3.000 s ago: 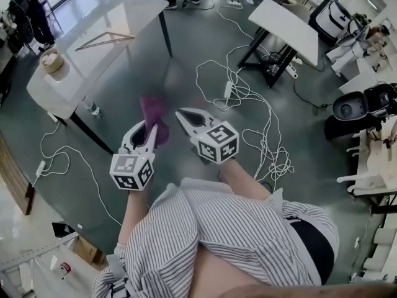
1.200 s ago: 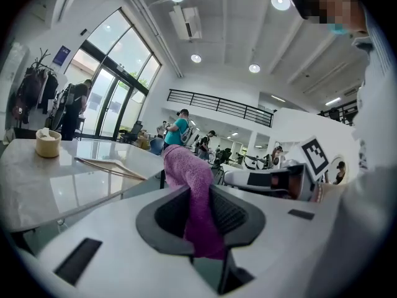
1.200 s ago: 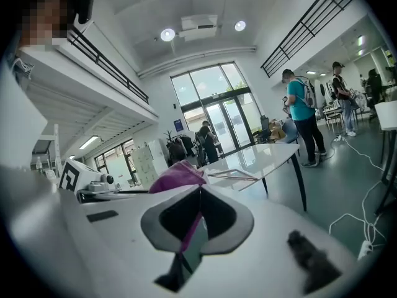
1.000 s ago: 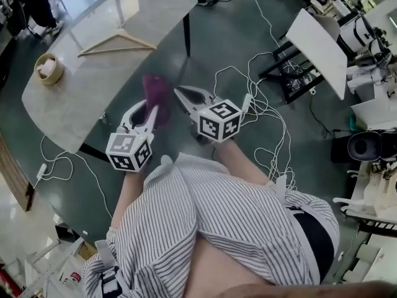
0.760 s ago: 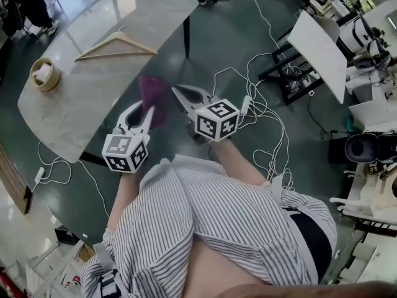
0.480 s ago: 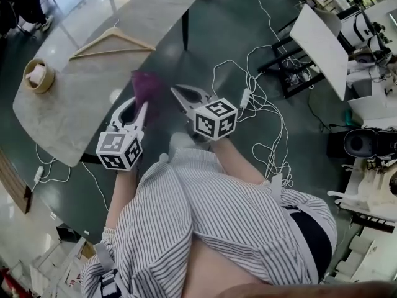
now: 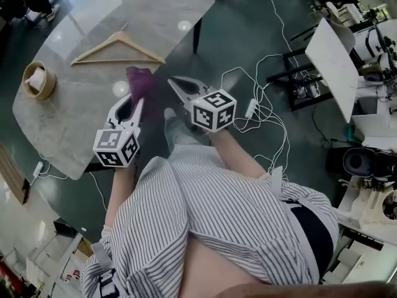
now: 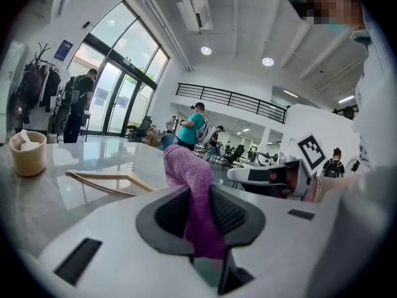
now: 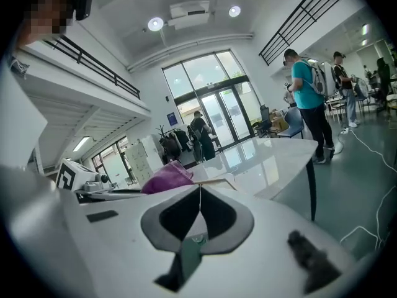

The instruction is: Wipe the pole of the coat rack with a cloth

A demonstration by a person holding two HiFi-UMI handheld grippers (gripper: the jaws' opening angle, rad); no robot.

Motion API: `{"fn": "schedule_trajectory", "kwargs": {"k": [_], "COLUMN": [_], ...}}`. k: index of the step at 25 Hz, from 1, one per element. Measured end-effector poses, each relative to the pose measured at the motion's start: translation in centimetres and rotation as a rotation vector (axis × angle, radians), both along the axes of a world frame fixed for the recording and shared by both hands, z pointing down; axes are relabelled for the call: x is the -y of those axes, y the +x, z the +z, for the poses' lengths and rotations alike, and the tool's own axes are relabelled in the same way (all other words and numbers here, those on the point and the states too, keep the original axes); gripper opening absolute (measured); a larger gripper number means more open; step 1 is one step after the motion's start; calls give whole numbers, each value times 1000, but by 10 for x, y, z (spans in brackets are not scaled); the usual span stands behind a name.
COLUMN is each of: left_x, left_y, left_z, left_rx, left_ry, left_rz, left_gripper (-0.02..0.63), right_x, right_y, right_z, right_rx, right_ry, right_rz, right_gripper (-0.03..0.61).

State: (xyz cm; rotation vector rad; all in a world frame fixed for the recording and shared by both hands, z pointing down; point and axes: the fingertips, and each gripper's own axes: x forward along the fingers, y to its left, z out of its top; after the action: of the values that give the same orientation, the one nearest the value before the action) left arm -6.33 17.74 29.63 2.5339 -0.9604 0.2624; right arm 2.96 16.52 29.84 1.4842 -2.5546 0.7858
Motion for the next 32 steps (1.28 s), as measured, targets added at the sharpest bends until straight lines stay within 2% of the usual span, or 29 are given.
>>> {"fn": "schedule_trajectory", "kwargs": {"k": [5,10,15,24,32], "left_x": [59,105,147,188,196], "left_y": [18,35,46,64,62], "left_z": [-4,2,5,19,33], "left_rx": [32,27,25,43,74], "left_ry": [0,-36,-38,-70,-114], "left_rz": [-17,-60,-120,-170,-176], "left_gripper": [89,89,89,89,89], "right_x": [66,117,160,201,215], "right_y": [15,31,43,52,55], "right_z": [-4,-1,-1,21,35], "right_rx": [3,-8,-9,-20,9], "right_ry": [-10,-26,-20,-71,-108], "right_rz": [-47,-99,-157,-234,-225], "right_gripper": [15,15,17,17,17]}}
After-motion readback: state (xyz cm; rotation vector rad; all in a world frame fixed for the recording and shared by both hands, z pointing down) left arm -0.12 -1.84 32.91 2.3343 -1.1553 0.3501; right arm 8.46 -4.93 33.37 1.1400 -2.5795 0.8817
